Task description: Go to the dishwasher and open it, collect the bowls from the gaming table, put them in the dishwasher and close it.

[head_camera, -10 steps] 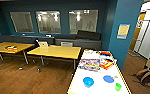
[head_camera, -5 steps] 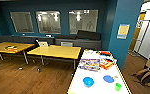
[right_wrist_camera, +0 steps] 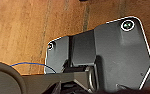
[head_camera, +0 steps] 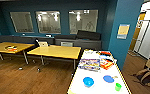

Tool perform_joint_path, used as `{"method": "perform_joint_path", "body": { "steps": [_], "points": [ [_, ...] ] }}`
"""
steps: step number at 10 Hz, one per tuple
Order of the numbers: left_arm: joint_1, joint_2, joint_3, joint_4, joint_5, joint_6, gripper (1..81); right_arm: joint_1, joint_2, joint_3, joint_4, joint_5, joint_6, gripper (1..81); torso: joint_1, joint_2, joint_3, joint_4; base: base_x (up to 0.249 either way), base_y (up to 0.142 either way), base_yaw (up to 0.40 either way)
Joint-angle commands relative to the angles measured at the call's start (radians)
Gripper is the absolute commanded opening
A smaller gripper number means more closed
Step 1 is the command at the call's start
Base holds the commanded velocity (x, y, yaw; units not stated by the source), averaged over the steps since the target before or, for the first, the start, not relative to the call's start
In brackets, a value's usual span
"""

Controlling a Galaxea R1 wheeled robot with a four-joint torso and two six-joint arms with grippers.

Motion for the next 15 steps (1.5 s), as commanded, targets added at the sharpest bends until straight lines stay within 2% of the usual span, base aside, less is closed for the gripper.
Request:
{"method": "perform_joint_path", "body": {
  "steps": [1,3,5,8,9,11,13,14,15],
  "points": [
    [-0.041,-0.049,0.039,0.065,0.063,-0.052,81.1,0.058,-0.053,0.059,0.002,-0.044,0.0,81.1,0.0,0.0,0.0,0.0,0.0,0.0,0.0],
    [-0.049,-0.061,0.052,0.065,0.06,-0.052,81.1,0.061,-0.074,0.093,0.005,-0.041,0.002,81.1,0.0,0.0,0.0,0.0,0.0,0.0,0.0],
    [-0.052,-0.064,0.064,0.065,0.045,-0.052,81.1,0.065,-0.062,0.078,0.007,-0.043,0.0,81.1,0.0,0.0,0.0,0.0,0.0,0.0,0.0],
    [-0.07,-0.056,0.068,0.065,-0.057,-0.052,81.1,0.071,-0.045,0.066,0.005,-0.044,0.0,81.1,0.0,0.0,0.0,0.0,0.0,0.0,0.0],
    [-0.081,-0.047,0.066,0.065,-0.06,-0.052,81.1,0.07,-0.043,0.062,0.005,-0.044,0.0,81.1,0.0,0.0,0.0,0.0,0.0,0.0,0.0],
    [-0.114,-0.041,0.023,0.065,-0.144,-0.052,81.1,0.067,-0.043,0.053,0.005,-0.044,0.0,81.1,0.0,0.0,0.0,0.0,0.0,0.0,0.0],
    [-0.113,-0.038,0.024,0.065,-0.107,-0.052,81.1,0.065,-0.042,0.052,0.005,-0.044,0.0,81.1,0.0,0.0,0.0,0.0,0.0,0.0,0.0],
    [-0.105,-0.036,0.023,0.065,-0.036,-0.052,81.1,0.065,-0.042,0.05,0.005,-0.044,0.0,81.1,0.0,0.0,0.0,0.0,0.0,0.0,0.0],
    [-0.101,-0.047,0.018,0.065,0.002,-0.052,81.1,0.064,-0.042,0.047,0.005,-0.044,0.0,81.1,0.0,0.0,0.0,0.0,0.0,0.0,0.0]
  ]
}}
